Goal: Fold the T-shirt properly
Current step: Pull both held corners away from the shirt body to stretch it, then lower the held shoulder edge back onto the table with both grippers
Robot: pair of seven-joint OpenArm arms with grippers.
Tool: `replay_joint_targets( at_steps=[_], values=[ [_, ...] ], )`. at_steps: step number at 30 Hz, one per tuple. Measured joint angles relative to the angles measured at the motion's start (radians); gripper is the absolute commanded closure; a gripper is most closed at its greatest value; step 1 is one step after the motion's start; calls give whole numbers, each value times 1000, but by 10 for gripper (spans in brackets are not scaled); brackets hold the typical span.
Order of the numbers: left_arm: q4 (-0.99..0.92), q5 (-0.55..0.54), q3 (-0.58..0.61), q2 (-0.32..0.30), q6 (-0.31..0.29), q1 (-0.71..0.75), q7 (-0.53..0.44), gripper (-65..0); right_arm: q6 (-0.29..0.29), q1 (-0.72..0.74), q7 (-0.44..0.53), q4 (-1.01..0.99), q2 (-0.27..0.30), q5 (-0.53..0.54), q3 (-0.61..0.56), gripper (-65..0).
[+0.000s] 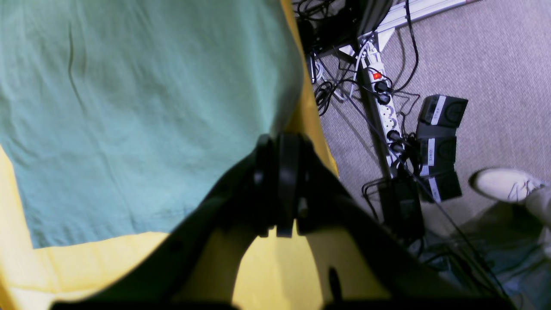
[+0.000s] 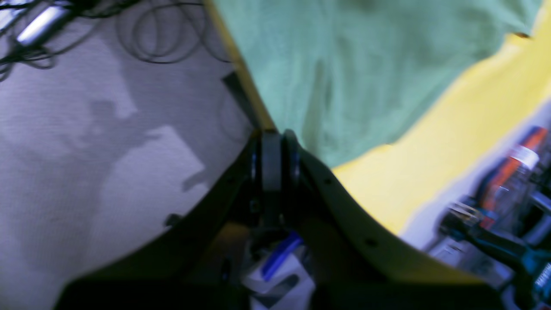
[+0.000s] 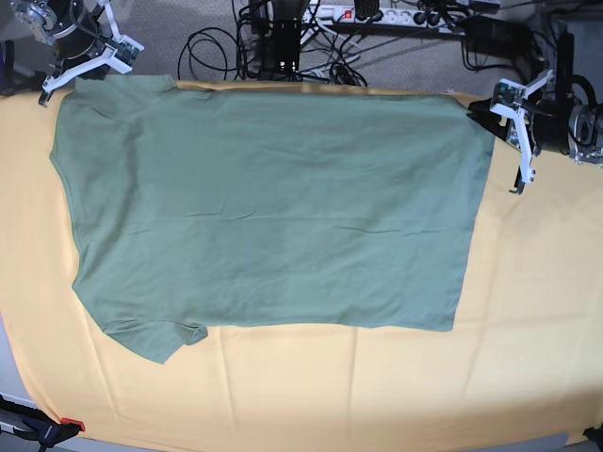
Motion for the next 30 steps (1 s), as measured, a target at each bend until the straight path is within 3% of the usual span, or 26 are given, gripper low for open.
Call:
replay_joint_targets(
  at_steps=[5,8,14,20,23,27,30],
  values=[
    [12,3,0,2,2,0,-1,0,1,5,31,0,0,-15,0,0],
    [11,65,0,5,2,0,0,0,0,42,31,0,0,-14,0,0],
    [11,75,-1,46,2,0,2,0,-10,142,67,0,0,10,18,0],
    [10,76,-2,137,11,-2,163,0,64,259,190,-22,-1,148,17,0],
    [-21,73,-2,177,44,-3,175,0,93,322,211,-87,-3,174,17,0],
    [-127,72,-2,235,71,-33,177,0,90,422,238,-188,-5,184,16,0],
    [-206,63,-2,282,117,-87,179,0,130,481,277,-252,-7,284,16,0]
  ],
)
